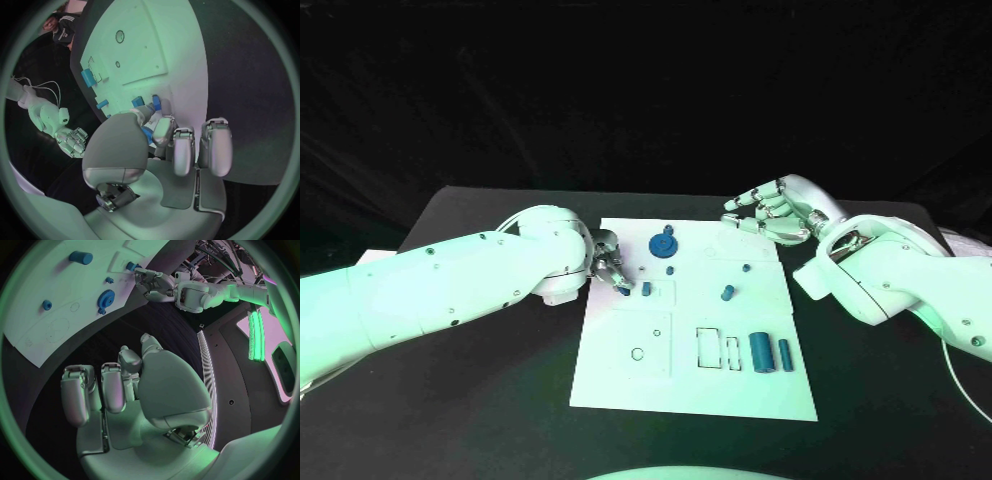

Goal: Assemble the parts on the task board

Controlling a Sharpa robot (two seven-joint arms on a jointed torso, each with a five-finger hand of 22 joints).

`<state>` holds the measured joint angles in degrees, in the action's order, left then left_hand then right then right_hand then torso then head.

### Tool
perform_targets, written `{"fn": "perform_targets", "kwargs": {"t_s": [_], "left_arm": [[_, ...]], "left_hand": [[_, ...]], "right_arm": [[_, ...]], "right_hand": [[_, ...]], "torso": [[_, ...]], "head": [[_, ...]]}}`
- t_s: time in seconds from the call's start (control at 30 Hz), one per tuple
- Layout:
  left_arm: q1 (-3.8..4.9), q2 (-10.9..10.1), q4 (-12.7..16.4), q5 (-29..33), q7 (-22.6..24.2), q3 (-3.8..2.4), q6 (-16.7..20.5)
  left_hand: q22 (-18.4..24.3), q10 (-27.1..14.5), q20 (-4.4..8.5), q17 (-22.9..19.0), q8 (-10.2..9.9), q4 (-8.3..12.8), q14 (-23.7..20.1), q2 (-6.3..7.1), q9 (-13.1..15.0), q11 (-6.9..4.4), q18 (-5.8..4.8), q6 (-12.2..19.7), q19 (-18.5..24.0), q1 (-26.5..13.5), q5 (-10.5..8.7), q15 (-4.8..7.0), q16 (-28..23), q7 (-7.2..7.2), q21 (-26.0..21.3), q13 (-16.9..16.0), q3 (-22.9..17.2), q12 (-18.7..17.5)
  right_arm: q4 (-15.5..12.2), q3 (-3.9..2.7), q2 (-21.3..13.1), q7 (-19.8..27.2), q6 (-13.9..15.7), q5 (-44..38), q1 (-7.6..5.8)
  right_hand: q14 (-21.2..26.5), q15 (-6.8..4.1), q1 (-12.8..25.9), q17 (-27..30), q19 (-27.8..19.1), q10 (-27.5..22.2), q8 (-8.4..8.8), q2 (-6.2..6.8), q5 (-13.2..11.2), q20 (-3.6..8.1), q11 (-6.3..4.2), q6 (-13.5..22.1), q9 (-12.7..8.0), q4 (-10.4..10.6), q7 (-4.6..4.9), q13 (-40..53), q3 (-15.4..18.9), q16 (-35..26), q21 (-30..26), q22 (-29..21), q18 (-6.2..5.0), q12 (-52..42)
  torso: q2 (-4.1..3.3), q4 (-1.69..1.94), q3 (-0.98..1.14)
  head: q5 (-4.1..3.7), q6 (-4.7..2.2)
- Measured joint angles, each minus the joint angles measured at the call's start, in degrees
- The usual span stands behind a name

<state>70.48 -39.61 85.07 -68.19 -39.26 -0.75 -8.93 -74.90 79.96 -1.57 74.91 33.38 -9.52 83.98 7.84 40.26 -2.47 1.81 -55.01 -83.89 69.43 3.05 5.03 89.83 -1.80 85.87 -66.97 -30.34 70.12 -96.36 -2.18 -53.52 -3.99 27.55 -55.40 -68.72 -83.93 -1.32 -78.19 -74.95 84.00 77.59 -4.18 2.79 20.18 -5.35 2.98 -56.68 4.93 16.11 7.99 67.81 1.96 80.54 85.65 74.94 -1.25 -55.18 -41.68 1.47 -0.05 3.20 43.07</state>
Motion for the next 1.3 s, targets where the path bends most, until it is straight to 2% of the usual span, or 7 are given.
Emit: {"fn": "perform_targets", "kwargs": {"t_s": [0.23, 0.93, 1.13, 1.3], "left_arm": [[-0.07, 0.3, -0.2, -0.1, -0.2, 0.05, 0.2], [-0.29, 0.7, -0.5, -0.4, -0.5, 0.17, 1.0], [-0.31, 0.7, -0.8, -0.4, -0.5, 0.17, 1.0], [-0.33, 0.7, -1.0, -0.4, -0.4, 0.17, 1.0]], "left_hand": [[0.0, 0.2, 0.27, 0.0, 0.1, -0.5, 0.0, 0.17, 0.3, -0.21, 0.00, -0.8, -0.1, -1.0, 0.00, 0.00, 0.0, 0.79, 0.4, -0.3, 0.5, 0.3], [0.0, 0.4, 0.48, 0.0, 0.5, -2.8, 0.0, 1.09, 0.9, -0.41, -0.01, -1.9, 0.1, -4.9, 0.20, 0.41, 0.0, 1.28, 0.6, -0.9, 2.8, 0.6], [0.0, 0.6, 0.48, 0.0, 0.5, -4.3, 0.0, 1.74, 1.3, -0.61, -0.01, -2.2, 0.1, -6.7, 0.21, 0.41, 0.0, 1.20, 0.6, -1.0, 4.3, 0.6], [0.0, 0.6, 0.68, 0.0, 0.8, -6.3, 0.0, 2.21, 1.8, -0.61, -0.01, -2.5, -0.1, -8.0, 0.21, 0.40, 0.0, 1.10, 0.6, -1.2, 7.6, 0.9]], "right_arm": [[0.0, 0.00, 0.0, 0.0, 0.0, 0.0, 0.00], [-0.1, 0.00, -0.2, 0.0, 0.0, 0.0, 0.00], [-0.2, 0.00, -0.2, 0.0, 0.0, 0.0, 0.00], [-0.2, 0.00, -0.3, 0.0, 0.0, 0.0, 0.00]], "right_hand": [[0.0, 0.00, 0.0, 0.0, 0.0, 0.0, 0.00, 0.00, 0.0, 0.00, 0.00, 0.0, 0.0, 0.0, 0.00, 0.0, 0.0, 0.0, 0.0, 0.0, 0.00, 0.0], [0.0, 0.00, 0.0, 0.0, 0.0, 0.0, 0.00, 0.00, 0.0, 0.00, 0.00, 0.0, 0.0, 0.0, 0.00, -0.1, 0.0, 0.0, 0.0, 0.0, 0.00, 0.0], [0.0, 0.00, 0.0, 0.0, 0.0, 0.0, 0.00, 0.00, 0.0, 0.00, 0.00, 0.0, 0.0, 0.0, 0.00, -0.1, 0.0, 0.0, 0.0, 0.0, 0.00, 0.0], [0.0, 0.00, 0.2, 0.0, 0.0, 0.0, 0.00, -0.24, 0.0, 0.00, 0.00, 0.0, 0.0, 0.2, 0.00, -0.2, 0.2, 0.0, 0.0, 0.0, 0.01, 0.0]], "torso": [[0.00, -0.01, 0.00], [-0.01, -0.03, 0.00], [-0.01, -0.01, -0.02], [0.00, 0.00, -0.03]], "head": [[0.01, -0.01], [-0.21, -0.02], [-0.21, 0.01], [-0.22, 0.01]]}}
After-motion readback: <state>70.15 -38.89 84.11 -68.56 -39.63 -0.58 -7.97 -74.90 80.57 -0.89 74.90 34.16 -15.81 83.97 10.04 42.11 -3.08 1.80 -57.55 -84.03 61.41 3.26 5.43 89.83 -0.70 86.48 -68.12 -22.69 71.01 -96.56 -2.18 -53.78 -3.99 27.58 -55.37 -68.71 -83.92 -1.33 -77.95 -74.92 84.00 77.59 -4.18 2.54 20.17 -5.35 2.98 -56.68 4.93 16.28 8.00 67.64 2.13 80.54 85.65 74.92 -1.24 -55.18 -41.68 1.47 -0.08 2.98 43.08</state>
